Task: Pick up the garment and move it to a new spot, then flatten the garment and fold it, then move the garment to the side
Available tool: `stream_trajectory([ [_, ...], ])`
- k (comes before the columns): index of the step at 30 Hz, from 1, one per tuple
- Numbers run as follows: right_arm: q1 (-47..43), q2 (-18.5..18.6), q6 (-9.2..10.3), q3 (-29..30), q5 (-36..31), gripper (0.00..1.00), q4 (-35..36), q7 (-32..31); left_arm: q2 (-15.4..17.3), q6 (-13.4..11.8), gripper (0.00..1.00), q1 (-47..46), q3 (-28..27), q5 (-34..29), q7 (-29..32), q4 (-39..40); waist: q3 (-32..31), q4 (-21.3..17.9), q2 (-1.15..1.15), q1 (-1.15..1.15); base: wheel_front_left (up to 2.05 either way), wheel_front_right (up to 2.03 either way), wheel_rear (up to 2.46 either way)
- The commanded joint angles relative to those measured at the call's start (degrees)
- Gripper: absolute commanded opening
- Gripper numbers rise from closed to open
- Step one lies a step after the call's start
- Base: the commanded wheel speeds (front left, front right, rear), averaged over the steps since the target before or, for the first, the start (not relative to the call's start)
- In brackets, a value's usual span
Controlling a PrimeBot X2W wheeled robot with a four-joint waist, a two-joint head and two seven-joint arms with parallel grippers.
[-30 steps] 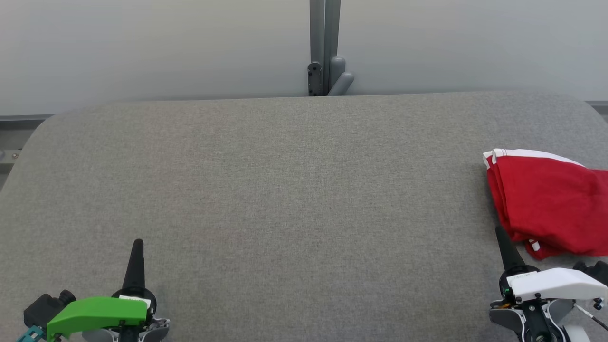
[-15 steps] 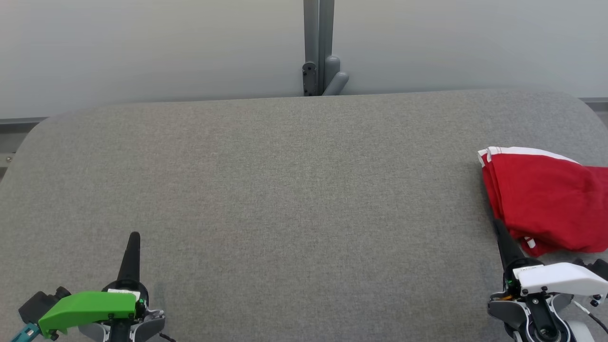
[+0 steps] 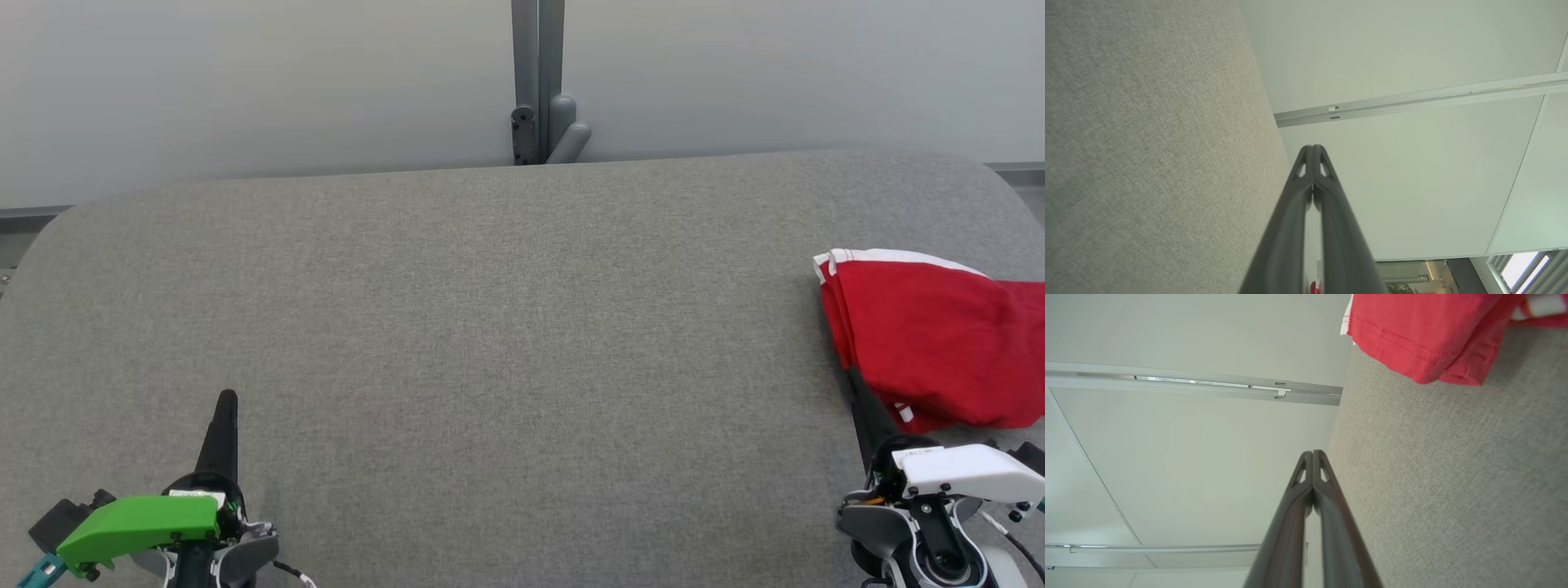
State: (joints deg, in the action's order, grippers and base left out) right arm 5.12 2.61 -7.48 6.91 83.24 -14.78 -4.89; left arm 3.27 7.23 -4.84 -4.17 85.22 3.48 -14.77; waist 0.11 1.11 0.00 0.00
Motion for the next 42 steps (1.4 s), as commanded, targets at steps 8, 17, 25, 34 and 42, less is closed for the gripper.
stream_trajectory([
  [8, 1.4, 0.4, -0.02, 0.2, 4.7, 0.00, 0.4, -1.2, 0.4, 0.4, 0.00, -1.7, -0.8, 4.0, 1.1, 0.4, 0.0, -0.5, 0.00, 0.00, 0.00, 0.00, 0.00],
  [17, 1.8, 0.4, -0.02, 0.2, 8.2, 0.00, 0.4, -2.0, 0.4, 0.4, 0.00, -2.1, -1.1, 7.1, 1.9, 0.4, 0.1, -0.9, 0.00, 0.00, 0.00, 0.00, 0.00],
  [25, 1.9, 0.4, -0.02, 0.2, 9.2, 0.00, 0.4, -2.2, 0.3, 0.4, 0.00, -2.2, -1.4, 7.9, 2.3, 0.4, 0.1, -1.1, 0.00, 0.00, 0.00, 0.00, 0.00],
  [34, 1.9, 0.4, -0.02, 0.2, 9.2, 0.00, 0.4, -2.2, 0.2, 0.4, 0.00, -2.2, -1.5, 7.7, 2.3, 0.4, 0.1, -1.1, 0.00, 0.00, 0.00, 0.00, 0.00],
  [42, 1.9, 0.4, -0.02, 0.2, 9.2, 0.00, 0.4, -2.2, 0.1, 0.4, 0.00, -2.2, -1.6, 7.6, 2.4, 0.4, 0.1, -1.1, 0.00, 0.00, 0.00, 0.00, 0.00],
])
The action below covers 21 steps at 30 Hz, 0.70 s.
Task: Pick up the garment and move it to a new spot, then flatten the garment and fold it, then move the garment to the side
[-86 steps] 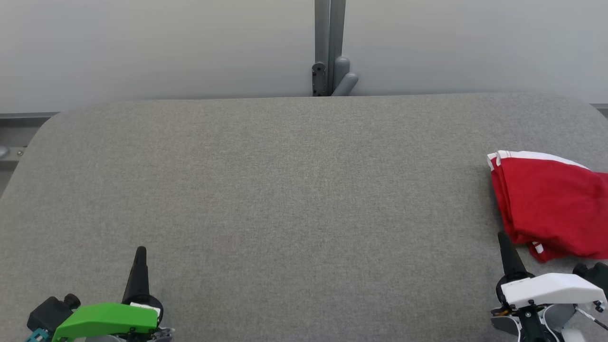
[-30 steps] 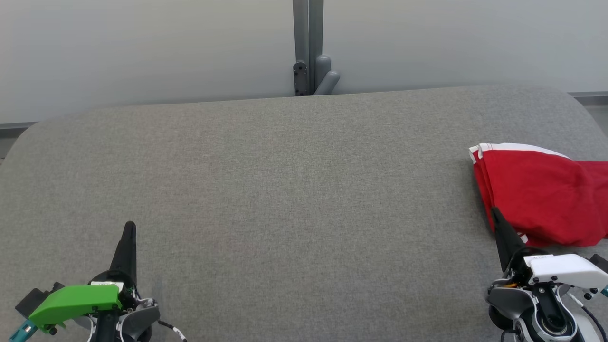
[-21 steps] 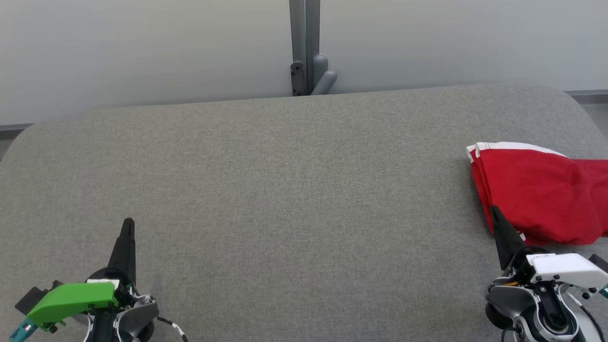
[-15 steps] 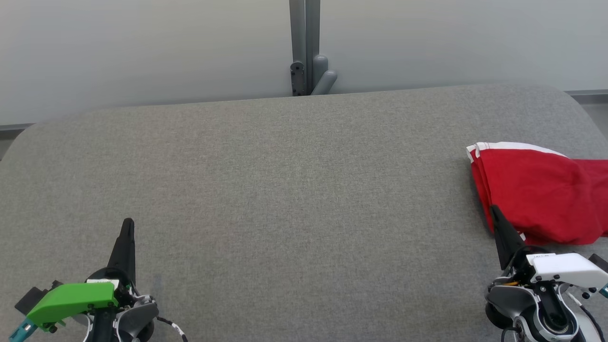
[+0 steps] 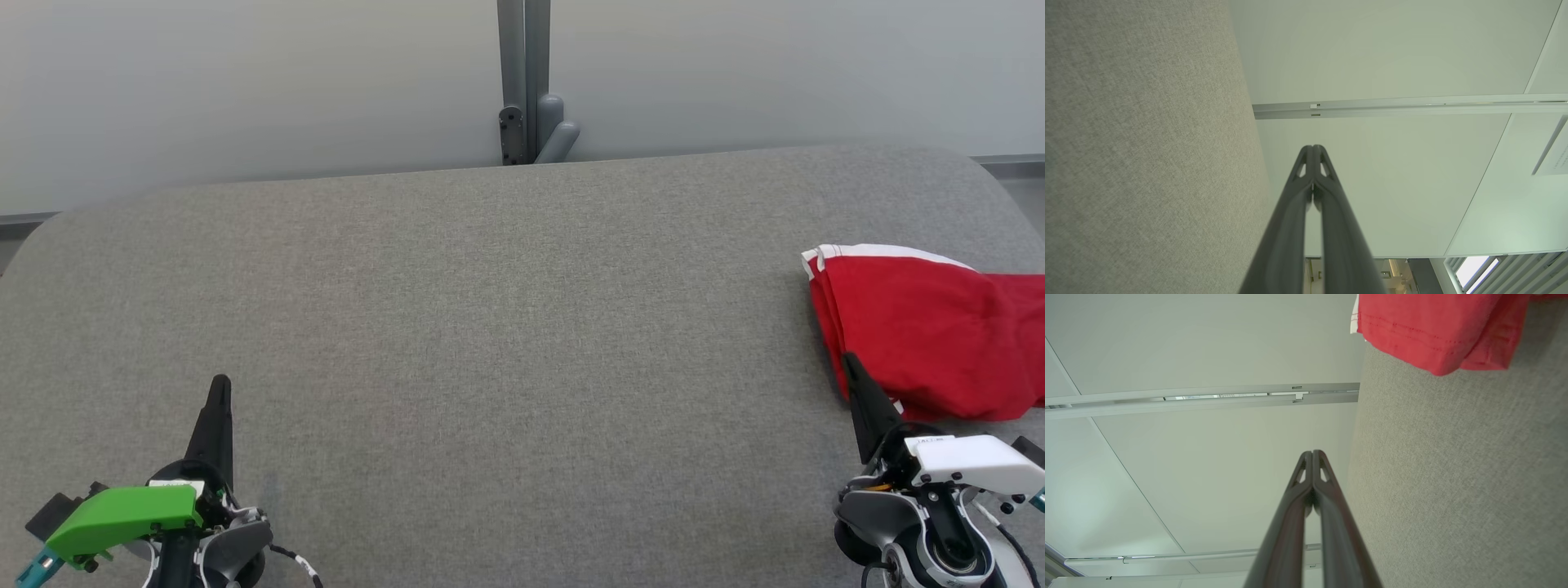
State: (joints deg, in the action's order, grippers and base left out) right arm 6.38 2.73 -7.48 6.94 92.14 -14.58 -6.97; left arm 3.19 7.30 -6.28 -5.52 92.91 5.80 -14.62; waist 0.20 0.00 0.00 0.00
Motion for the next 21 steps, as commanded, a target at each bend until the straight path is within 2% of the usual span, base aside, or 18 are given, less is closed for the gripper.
stream_trajectory([
  [1, 0.6, 0.3, -0.02, 0.1, 0.3, 0.00, 0.2, -0.1, 0.2, 0.4, 0.00, -0.8, -0.2, -0.1, 0.1, 0.3, 0.0, 0.0, 0.00, 0.00, 0.00, 0.00, 0.00],
  [21, 0.6, 0.3, -0.02, 0.1, 0.3, 0.00, 0.2, -0.1, 0.1, 0.3, 0.00, -0.8, -0.4, -0.3, 0.2, 0.3, 0.0, 0.0, 0.00, 0.00, 0.00, 0.00, 0.00],
])
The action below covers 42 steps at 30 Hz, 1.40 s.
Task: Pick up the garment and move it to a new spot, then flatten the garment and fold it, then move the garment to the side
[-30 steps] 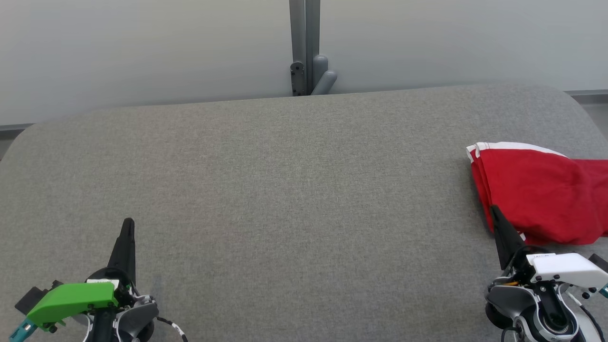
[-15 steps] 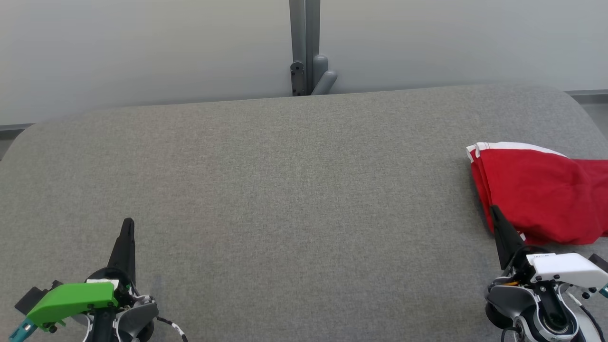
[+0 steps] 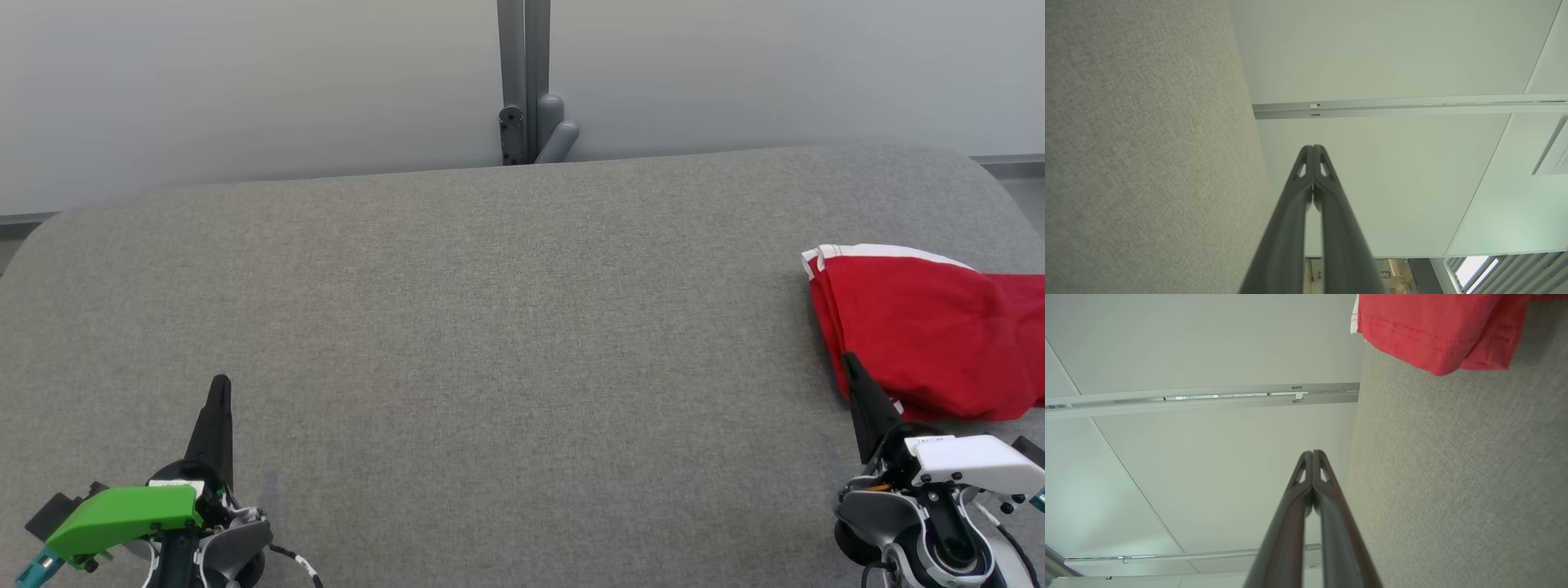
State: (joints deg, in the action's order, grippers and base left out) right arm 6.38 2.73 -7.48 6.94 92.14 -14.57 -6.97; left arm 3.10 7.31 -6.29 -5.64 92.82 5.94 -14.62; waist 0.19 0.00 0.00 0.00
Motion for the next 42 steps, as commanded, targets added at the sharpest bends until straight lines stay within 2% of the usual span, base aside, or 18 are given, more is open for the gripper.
stream_trajectory([
  [1, 0.6, 0.3, -0.02, 0.1, 0.3, 0.00, 0.2, -0.1, 0.2, 0.3, 0.00, -0.8, -0.3, -0.2, 0.0, 0.3, 0.0, 0.0, 0.00, 0.00, 0.00, 0.00, 0.00],
  [42, 0.6, 0.3, -0.02, 0.1, 0.3, 0.00, 0.2, -0.1, 0.0, 0.3, 0.00, -0.8, -0.5, -0.4, 0.3, 0.3, 0.0, 0.0, 0.00, 0.00, 0.00, 0.00, 0.00],
])
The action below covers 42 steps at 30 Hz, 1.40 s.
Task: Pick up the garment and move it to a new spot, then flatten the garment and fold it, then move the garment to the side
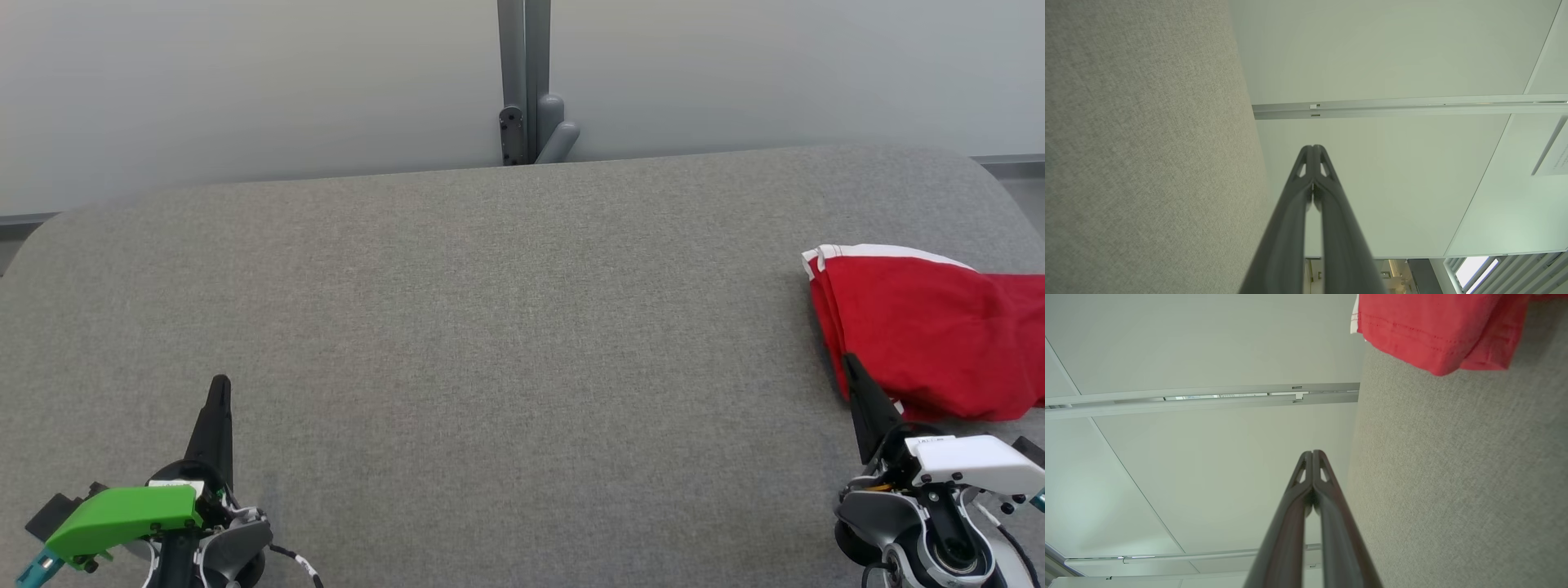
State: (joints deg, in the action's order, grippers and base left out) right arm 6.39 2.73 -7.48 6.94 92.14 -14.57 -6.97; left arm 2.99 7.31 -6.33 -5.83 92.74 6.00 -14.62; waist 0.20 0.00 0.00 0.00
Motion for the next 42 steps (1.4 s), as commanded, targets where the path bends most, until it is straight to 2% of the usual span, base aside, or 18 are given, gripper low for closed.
stream_trajectory([
  [1, 0.6, 0.3, -0.02, 0.1, 0.3, 0.00, 0.2, -0.1, 0.1, 0.3, 0.00, -0.7, -0.3, -0.4, 0.2, 0.3, 0.0, 0.0, 0.00, 0.00, 0.00, 0.00, 0.00],
  [42, 0.6, 0.3, -0.02, 0.1, 0.3, 0.00, 0.2, -0.1, 0.0, 0.3, 0.00, -0.7, -0.4, -0.5, 0.4, 0.3, 0.0, 0.0, 0.00, 0.00, 0.00, 0.00, 0.00],
])
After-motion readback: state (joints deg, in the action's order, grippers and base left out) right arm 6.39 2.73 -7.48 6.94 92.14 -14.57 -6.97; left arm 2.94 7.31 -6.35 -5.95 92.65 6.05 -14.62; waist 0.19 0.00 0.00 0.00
